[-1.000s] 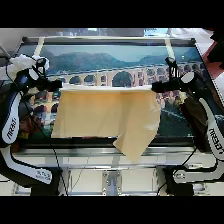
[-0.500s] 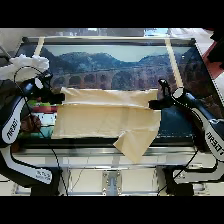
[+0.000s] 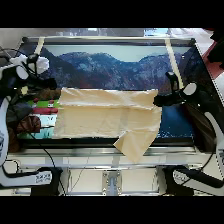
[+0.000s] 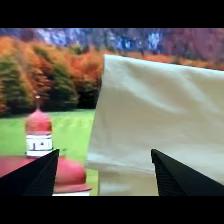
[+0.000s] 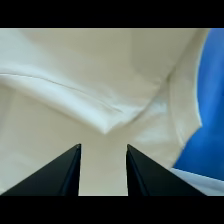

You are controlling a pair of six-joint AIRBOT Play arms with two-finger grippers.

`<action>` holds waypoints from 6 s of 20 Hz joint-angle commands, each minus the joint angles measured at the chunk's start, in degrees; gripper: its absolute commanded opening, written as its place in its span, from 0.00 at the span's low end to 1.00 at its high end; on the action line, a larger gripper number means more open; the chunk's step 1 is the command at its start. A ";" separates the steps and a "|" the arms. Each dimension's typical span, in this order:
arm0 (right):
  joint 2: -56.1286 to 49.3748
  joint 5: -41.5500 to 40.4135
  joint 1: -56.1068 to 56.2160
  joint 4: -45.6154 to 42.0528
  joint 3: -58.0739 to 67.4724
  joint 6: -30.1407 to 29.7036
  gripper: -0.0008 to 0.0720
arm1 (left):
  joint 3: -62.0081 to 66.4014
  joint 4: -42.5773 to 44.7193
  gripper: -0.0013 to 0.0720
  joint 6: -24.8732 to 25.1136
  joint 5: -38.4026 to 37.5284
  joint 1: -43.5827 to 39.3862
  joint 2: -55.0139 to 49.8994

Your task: Fold the shirts.

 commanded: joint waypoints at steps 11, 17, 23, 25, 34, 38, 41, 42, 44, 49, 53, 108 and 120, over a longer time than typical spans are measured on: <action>21.57 14.03 -6.56 18.93 -39.19 5.70 0.78 | -30.53 -6.01 0.90 -1.81 -1.66 7.02 29.77; 21.55 8.94 -6.54 19.69 -43.43 5.86 0.78 | -30.53 -9.38 0.90 -1.70 -1.95 7.02 29.77; 21.55 0.96 -6.54 27.15 -49.90 5.49 0.74 | -30.56 -9.42 0.90 -1.73 -1.95 7.02 29.77; 21.55 -0.37 -6.54 28.04 -50.64 5.51 0.74 | -30.53 -9.84 0.90 -1.70 -1.92 7.02 29.77; 21.55 -6.62 -1.14 35.26 -50.62 3.78 0.05 | -30.53 -10.19 0.90 -0.42 -1.51 7.04 29.77; 21.57 -4.68 -0.83 36.61 -50.62 2.75 0.05 | -30.58 0.70 0.89 -9.27 -0.70 7.10 29.77; 21.57 -4.59 -0.83 37.68 -50.62 0.92 0.05 | -34.21 7.65 0.89 -14.36 -5.01 11.10 30.88; 21.57 -4.61 -0.83 38.07 -50.62 0.09 0.05 | -37.13 7.08 0.89 -14.60 -6.45 13.92 31.85; 21.57 -4.61 -0.83 39.76 -50.62 -2.03 0.05 | -43.80 3.04 0.89 -14.60 -7.87 19.56 33.46; 21.57 -4.55 -0.83 45.11 -50.62 -6.82 0.05 | -57.00 -16.26 0.89 -12.92 -2.36 28.13 32.70; 21.57 -4.02 -0.83 45.81 -50.62 -7.89 0.05 | -59.78 -31.65 0.88 -9.38 4.07 28.11 30.27; -10.08 -26.16 -0.72 18.45 0.46 4.55 0.50 | 3.39 -12.13 0.85 -14.12 20.11 -4.39 -11.06; -9.11 -2.58 -20.31 28.98 0.46 -6.58 0.72 | 12.48 -46.12 0.85 39.80 22.32 -18.58 -6.78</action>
